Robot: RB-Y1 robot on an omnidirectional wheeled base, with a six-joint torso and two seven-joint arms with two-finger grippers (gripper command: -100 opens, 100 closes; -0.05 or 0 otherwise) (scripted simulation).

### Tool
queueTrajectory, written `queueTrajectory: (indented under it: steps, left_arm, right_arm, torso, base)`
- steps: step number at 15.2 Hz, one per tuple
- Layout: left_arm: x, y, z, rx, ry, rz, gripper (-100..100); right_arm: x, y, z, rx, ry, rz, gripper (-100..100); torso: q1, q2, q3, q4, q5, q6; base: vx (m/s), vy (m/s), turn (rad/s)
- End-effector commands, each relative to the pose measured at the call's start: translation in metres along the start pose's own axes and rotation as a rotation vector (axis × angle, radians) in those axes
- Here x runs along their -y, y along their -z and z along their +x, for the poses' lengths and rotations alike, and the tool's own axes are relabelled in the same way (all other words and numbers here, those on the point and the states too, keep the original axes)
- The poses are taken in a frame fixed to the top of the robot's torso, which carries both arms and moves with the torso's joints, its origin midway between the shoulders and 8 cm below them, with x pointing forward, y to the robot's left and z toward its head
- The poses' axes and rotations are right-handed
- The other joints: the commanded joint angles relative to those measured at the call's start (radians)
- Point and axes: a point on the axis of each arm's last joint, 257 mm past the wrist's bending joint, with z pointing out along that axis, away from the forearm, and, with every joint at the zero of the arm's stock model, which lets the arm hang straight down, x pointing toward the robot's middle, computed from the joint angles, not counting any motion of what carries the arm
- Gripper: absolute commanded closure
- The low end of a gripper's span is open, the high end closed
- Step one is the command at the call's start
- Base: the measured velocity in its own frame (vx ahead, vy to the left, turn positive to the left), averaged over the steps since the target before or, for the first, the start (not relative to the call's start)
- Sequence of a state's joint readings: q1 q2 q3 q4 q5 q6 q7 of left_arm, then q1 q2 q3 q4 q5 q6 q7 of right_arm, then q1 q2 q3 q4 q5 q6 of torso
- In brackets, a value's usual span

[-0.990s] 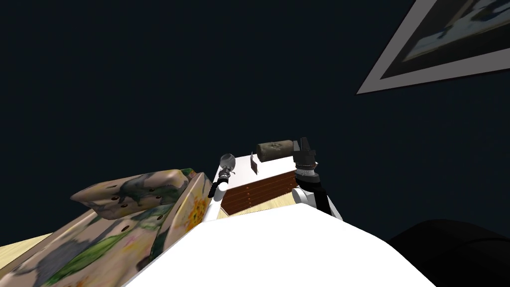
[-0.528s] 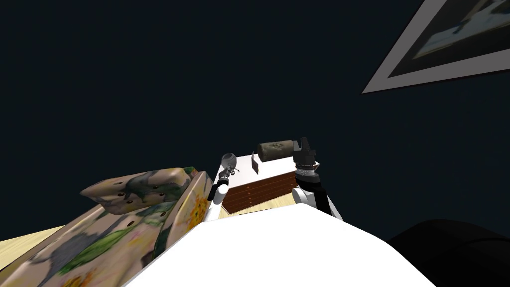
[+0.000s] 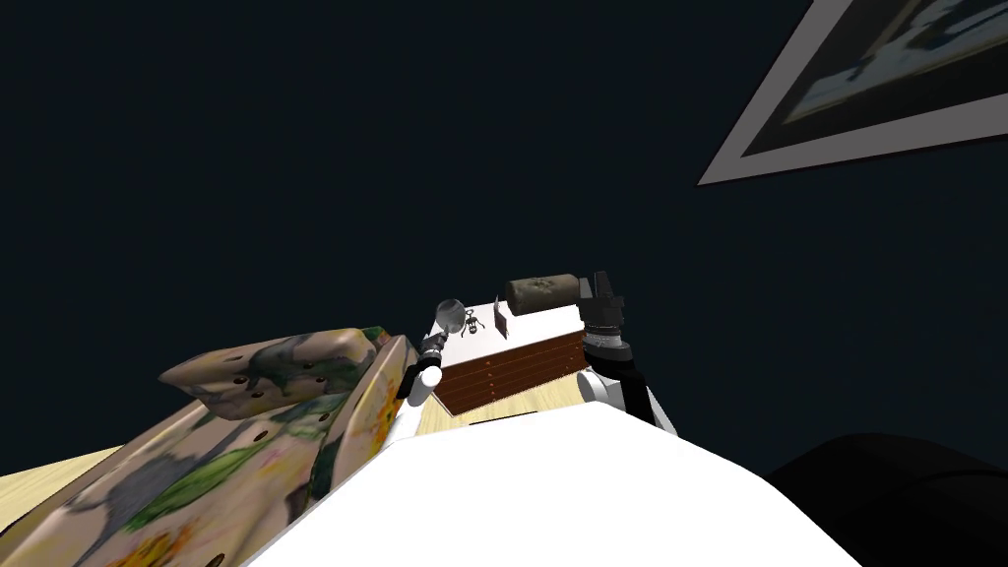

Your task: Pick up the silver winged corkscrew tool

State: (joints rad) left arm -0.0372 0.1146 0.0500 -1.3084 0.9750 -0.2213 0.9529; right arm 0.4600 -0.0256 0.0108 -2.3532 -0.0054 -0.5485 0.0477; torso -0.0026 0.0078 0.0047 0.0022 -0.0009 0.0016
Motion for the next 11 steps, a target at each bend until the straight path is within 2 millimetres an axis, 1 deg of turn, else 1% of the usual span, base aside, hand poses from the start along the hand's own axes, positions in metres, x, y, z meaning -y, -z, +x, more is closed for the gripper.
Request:
queueTrajectory:
  steps: [1,6,9,11]
  left_arm:
    - [0.008,0.002,0.009,-0.031,-0.034,0.009,-100]
    - [0.017,0.008,0.021,-0.091,-0.079,0.034,-100]
    - [0.022,0.013,0.025,-0.119,-0.09,0.053,-100]
    - [0.025,0.016,0.026,-0.134,-0.095,0.068,-100]
  right_arm:
    - [0.0,0.0,0.0,0.0,0.0,0.0,0]
    - [0.0,0.0,0.0,0.0,0.0,0.0,0]
    - [0.0,0.0,0.0,0.0,0.0,0.0,0]
    - [0.0,0.0,0.0,0.0,0.0,0.0,0]
  torso:
    - [0.0,0.0,0.0,0.0,0.0,0.0]
    - [0.0,0.002,0.001,0.0,0.0,0.0]
    - [0.0,-0.001,0.0,0.0,0.0,0.0]
    - [0.0,-0.002,-0.001,0.0,0.0,0.0]
  base:
    - [-0.129,-0.003,-0.034]
    - [-0.118,-0.003,-0.032]
    - [-0.079,0.003,-0.027]
    - [-0.047,-0.014,-0.017]
